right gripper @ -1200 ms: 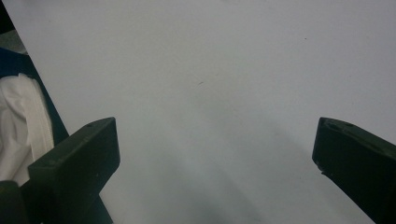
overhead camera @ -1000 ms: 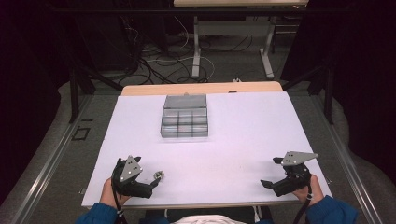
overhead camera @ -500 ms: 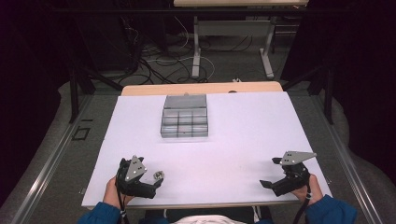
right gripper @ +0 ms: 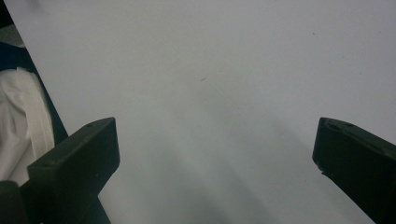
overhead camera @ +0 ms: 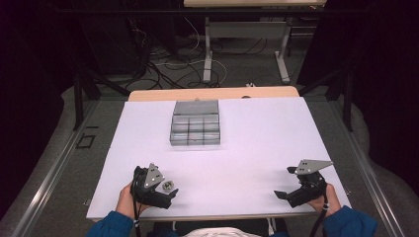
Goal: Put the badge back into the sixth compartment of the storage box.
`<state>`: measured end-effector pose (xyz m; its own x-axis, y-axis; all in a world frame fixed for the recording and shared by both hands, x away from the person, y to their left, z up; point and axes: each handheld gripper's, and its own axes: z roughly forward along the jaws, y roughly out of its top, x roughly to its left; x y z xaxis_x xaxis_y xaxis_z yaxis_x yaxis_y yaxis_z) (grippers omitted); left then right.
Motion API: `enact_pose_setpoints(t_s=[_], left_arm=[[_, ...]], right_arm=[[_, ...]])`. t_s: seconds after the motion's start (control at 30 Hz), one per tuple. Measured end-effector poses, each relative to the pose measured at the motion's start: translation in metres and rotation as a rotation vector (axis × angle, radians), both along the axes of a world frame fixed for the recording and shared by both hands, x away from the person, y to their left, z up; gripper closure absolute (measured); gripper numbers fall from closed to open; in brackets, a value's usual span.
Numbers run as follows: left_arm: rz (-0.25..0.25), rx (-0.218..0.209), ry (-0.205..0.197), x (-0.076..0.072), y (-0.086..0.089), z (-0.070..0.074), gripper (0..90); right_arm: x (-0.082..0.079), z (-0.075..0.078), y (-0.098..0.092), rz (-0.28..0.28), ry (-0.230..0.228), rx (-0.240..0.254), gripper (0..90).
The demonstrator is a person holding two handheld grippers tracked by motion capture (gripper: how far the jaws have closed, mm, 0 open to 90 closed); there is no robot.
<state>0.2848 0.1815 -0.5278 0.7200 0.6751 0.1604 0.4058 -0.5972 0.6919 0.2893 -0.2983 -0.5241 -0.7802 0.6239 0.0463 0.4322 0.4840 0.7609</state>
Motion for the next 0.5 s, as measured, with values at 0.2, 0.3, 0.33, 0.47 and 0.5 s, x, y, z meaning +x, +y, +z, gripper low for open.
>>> enact_pose_setpoints(t_s=[0.2, 0.3, 0.33, 0.47, 0.5], left_arm=[[0.011, 0.03, 0.024, 0.0032, -0.0024, -0.0036, 4.1], [0.015, 0.047, 0.041, 0.0037, -0.0044, -0.0051, 6.7], [0.011, 0.049, 0.039, 0.0041, -0.005, -0.0062, 7.8], [0.0, 0.057, 0.058, 0.0049, -0.0065, -0.0085, 17.6], [-0.008, 0.059, 0.071, 0.0049, -0.0069, -0.0088, 18.8]], right_arm=[[0.0006, -0.0002, -0.0004, 0.002, 0.004, -0.001, 0.4], [0.0004, -0.0002, -0.0006, 0.007, 0.004, -0.002, 0.4], [-0.0001, -0.0003, -0.0004, -0.003, -0.001, -0.001, 0.4], [0.0005, 0.0, -0.0012, 0.004, 0.01, -0.005, 0.4], [0.0003, 0.0, -0.0013, 0.002, 0.007, -0.006, 0.4]])
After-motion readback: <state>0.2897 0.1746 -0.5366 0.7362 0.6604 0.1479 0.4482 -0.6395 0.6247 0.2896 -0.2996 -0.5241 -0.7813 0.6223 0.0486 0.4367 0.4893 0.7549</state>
